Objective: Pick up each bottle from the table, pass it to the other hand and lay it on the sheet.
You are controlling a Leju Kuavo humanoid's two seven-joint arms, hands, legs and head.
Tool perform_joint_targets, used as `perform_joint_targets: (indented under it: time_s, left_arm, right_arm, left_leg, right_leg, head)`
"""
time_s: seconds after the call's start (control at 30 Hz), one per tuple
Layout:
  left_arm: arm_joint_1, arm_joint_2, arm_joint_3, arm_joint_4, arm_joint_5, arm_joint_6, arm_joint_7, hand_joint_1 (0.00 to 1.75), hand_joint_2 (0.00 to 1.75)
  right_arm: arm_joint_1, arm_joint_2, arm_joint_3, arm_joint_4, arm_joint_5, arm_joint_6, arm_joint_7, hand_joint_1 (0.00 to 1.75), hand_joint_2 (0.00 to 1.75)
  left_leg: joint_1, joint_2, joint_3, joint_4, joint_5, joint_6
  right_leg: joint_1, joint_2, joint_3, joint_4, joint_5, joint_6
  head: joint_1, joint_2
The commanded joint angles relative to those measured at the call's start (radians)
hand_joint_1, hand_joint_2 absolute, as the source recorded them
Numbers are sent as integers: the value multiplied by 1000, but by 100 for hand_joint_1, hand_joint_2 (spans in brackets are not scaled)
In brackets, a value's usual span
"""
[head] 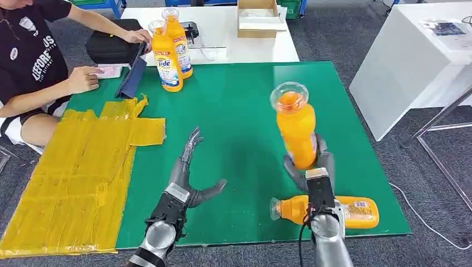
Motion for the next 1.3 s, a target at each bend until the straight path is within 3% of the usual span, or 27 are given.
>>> perform_joint_targets:
  time_s: [0.03,0.17,0.43,0.93,0.97,1.3]
  left_arm:
    - [-4,28,-18,-37,48,-68,3,0,175]
    - [-3,29,-22,-39,51,-72,4,0,175]
    - [-34,27,-49,-20,70,-94,14,0,175]
    - [-33,27,-62,-30,151,-143,3,0,175]
    - [-32,26,-56,-34,183,-159,-1,175,175]
    - [-31,26,-45,-47,232,-181,-13,175,175]
  right_arm:
    - [-30,60,145,171,-42,82,-10,175,175]
    - [-34,59,152,180,-43,90,-9,175,175]
    - [-39,92,353,269,106,31,-22,175,175]
    - [-80,76,411,373,82,15,-44,175,175]
    - [-82,76,417,380,80,15,-42,175,175]
    - [-83,72,420,406,53,9,-51,175,175]
  left_leg:
    - [2,1,6,-2,-2,-2]
    - [2,0,3,-1,-1,-1]
    - [2,0,3,-2,-1,-1]
    - [2,-3,3,-2,-1,-1]
    - [2,-2,2,-2,-1,-1]
    - [2,-2,1,-1,0,-1]
  right_leg:
    - [1,7,4,-1,-1,-2]
    - [1,5,2,-1,0,-1]
    - [1,6,2,-1,-1,-2]
    - [1,4,2,-2,-1,-2]
    - [1,4,1,-1,-1,-2]
    - [1,3,0,-1,0,-1]
  head:
    - [0,0]
    - [1,0]
    - [0,0]
    - [1,0]
    - [0,0]
    - [0,0]
